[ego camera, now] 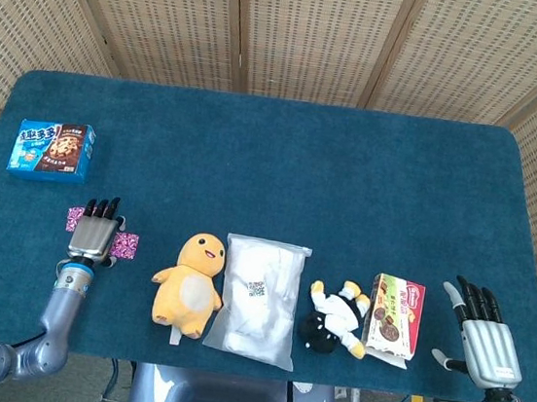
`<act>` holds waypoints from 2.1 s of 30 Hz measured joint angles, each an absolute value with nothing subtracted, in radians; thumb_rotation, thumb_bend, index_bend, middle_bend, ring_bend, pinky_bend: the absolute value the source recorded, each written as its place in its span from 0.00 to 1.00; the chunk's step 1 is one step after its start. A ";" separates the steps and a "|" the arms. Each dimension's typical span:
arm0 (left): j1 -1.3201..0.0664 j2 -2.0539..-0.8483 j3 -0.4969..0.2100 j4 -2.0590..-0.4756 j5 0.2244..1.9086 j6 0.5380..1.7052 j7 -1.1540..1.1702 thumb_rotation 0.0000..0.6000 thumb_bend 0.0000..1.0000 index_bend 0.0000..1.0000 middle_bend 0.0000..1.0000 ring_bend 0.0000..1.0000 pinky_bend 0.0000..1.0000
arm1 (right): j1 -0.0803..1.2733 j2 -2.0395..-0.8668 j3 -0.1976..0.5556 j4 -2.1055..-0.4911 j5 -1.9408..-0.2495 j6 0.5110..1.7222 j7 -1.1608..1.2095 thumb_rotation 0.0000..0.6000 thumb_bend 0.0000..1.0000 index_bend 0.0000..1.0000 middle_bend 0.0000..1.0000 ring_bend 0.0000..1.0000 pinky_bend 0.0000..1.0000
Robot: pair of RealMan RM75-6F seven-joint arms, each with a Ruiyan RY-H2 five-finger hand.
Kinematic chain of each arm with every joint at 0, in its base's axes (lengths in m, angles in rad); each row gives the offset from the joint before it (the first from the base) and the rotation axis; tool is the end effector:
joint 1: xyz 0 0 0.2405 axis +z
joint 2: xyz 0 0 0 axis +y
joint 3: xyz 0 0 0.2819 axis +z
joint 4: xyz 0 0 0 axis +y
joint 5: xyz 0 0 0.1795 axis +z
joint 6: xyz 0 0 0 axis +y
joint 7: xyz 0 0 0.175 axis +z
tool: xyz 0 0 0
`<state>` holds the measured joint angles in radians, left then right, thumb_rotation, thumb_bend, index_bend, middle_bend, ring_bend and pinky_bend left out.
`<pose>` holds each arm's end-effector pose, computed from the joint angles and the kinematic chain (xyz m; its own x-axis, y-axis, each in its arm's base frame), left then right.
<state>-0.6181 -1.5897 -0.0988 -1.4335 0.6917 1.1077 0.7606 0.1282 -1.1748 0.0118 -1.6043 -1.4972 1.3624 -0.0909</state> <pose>-0.2810 0.3507 0.0046 0.6054 0.3953 0.6908 0.7548 -0.0097 -0.6559 -0.3226 -0.2163 0.1539 0.4391 -0.1457 0.8865 -0.8984 -0.0602 0.4351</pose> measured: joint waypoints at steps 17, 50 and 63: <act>-0.617 -1.588 -0.095 -1.438 0.702 1.109 0.758 1.00 0.27 0.42 0.00 0.00 0.00 | 0.128 -1.174 0.013 -1.606 -1.497 1.365 -0.089 1.00 0.08 0.00 0.00 0.00 0.00; -0.620 -1.503 -0.146 -1.501 0.679 1.143 0.741 1.00 0.27 0.43 0.00 0.00 0.00 | 0.127 -1.172 0.012 -1.609 -1.497 1.364 -0.090 1.00 0.08 0.00 0.00 0.00 0.00; -0.614 -1.460 -0.177 -1.430 0.602 1.121 0.711 1.00 0.26 0.43 0.00 0.00 0.00 | 0.127 -1.175 0.011 -1.609 -1.498 1.363 -0.099 1.00 0.08 0.00 0.00 0.00 0.00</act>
